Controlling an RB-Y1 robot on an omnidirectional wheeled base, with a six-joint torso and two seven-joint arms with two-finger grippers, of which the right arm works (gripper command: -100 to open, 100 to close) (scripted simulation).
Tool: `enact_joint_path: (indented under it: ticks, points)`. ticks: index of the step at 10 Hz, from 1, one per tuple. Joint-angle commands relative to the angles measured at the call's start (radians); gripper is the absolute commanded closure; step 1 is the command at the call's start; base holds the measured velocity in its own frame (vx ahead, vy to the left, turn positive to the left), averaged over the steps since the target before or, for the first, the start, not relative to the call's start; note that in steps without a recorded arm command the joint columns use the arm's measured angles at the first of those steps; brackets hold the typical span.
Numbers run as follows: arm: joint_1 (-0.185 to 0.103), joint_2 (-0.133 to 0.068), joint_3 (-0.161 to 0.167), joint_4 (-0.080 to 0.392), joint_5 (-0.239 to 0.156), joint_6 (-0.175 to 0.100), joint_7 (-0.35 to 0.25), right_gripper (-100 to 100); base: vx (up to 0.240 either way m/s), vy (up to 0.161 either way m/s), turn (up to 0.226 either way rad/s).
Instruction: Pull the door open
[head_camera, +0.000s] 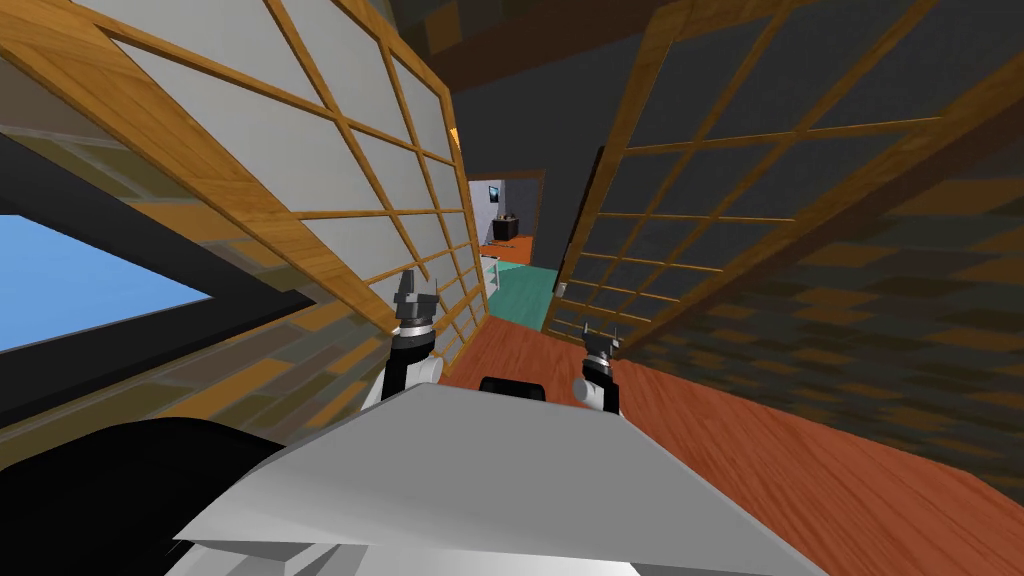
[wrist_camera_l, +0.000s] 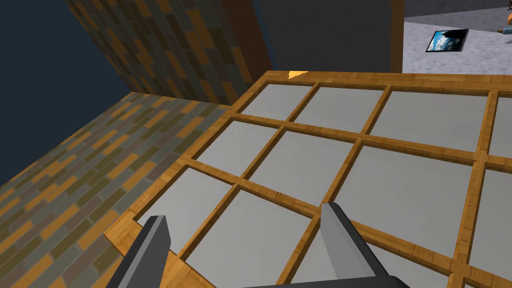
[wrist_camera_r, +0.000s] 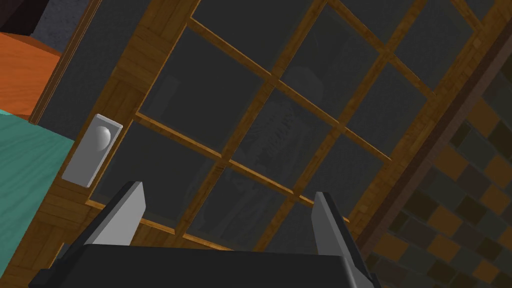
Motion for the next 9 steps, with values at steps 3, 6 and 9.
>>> enact_joint_path:
  ticks: [3,6,9]
  points:
    - [-0.031,0.000,0.005,0.093,-0.050,-0.027,-0.071,-100,0.093,-0.028,0.170]
    - [-0.053,-0.004,0.009,0.169,-0.089,-0.051,-0.128,-100,0.102,-0.041,0.182]
    - [-0.074,-0.007,0.013,0.243,-0.127,-0.074,-0.184,-100,0.085,-0.044,0.162]
